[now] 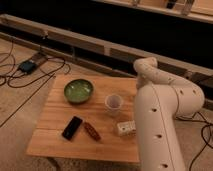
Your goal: Wipe the white sponge on the table
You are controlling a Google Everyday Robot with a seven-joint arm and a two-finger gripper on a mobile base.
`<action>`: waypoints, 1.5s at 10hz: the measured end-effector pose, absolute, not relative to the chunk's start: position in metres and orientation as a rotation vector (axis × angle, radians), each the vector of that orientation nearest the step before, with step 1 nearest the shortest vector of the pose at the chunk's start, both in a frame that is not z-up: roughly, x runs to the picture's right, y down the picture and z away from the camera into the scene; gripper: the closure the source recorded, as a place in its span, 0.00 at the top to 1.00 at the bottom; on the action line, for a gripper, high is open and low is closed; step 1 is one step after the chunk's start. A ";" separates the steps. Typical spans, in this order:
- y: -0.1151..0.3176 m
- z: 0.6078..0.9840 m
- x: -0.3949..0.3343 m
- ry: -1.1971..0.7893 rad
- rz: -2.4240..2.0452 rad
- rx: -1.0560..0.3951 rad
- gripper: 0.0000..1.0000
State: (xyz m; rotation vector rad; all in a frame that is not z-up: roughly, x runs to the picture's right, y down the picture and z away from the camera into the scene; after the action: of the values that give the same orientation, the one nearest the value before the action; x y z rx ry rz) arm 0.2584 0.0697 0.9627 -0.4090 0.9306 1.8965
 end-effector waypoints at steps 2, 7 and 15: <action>0.047 0.981 0.242 0.863 1.885 -0.403 0.00; 0.026 0.995 0.199 0.765 1.820 -0.449 0.09; -0.031 0.909 0.160 0.546 1.704 -0.580 0.76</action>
State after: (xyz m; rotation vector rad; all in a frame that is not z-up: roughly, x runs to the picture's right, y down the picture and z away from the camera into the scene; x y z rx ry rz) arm 0.1603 -0.0307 0.9089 -0.5800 0.5458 1.7040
